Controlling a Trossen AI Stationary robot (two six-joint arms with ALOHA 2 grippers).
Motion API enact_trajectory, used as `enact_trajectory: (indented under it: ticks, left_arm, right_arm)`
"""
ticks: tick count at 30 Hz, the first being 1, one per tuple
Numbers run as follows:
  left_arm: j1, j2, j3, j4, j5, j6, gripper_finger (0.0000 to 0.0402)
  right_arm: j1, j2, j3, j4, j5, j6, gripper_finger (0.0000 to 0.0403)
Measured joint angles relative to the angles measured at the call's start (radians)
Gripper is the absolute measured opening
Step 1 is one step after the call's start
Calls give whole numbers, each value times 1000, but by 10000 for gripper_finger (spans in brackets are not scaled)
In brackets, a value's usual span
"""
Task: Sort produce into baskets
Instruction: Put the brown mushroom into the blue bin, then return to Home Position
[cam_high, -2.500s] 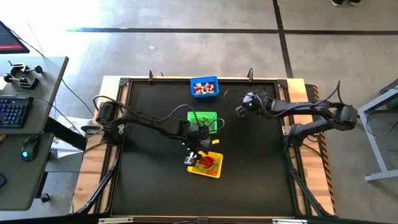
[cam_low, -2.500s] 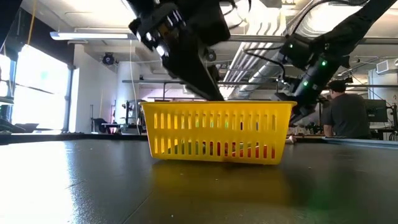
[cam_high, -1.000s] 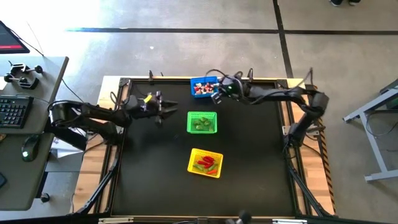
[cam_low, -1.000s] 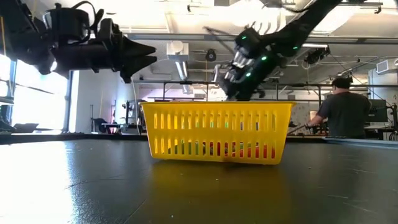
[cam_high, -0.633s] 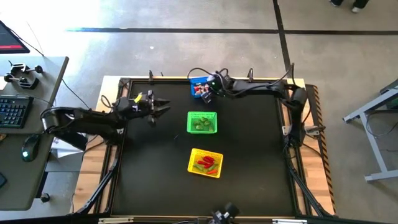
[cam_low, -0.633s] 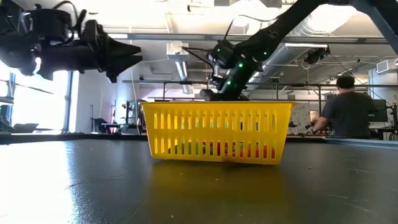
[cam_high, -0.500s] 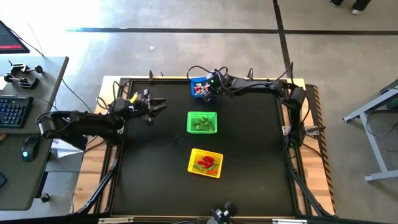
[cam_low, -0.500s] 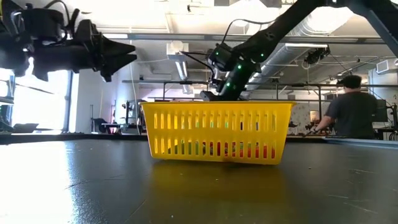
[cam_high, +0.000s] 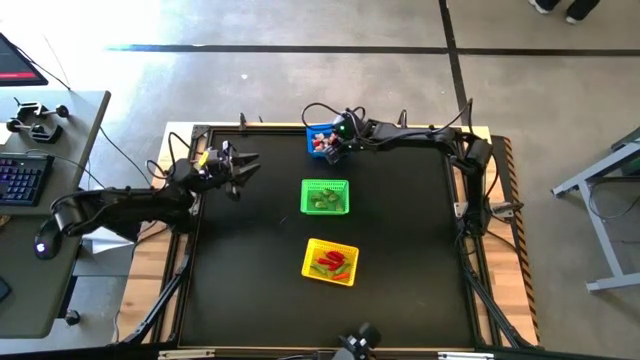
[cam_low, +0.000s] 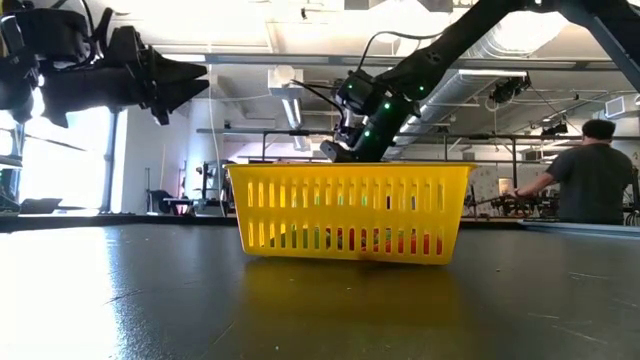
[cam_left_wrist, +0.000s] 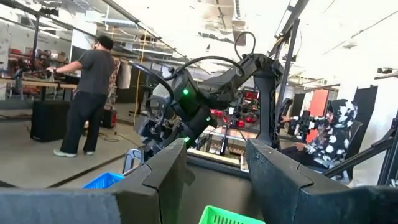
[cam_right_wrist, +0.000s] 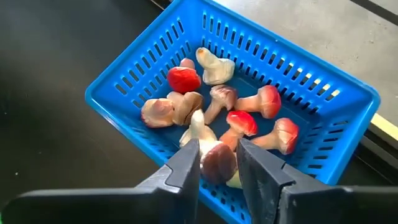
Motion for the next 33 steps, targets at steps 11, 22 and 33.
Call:
enact_trajectory:
  ticks: [11,22,33]
  left_arm:
    - [0,-64,0,-44,8,-1,135]
    - [-2,-84,0,-98,31,24,22]
    - [-2,-84,1,-101,13,22,1]
  right_arm:
    - [27,-72,-10,7,-4,-189,58]
    - [58,-269,-334,389,-132,-275,3]
    - [83,-789,-812,475,-263,-343,0]
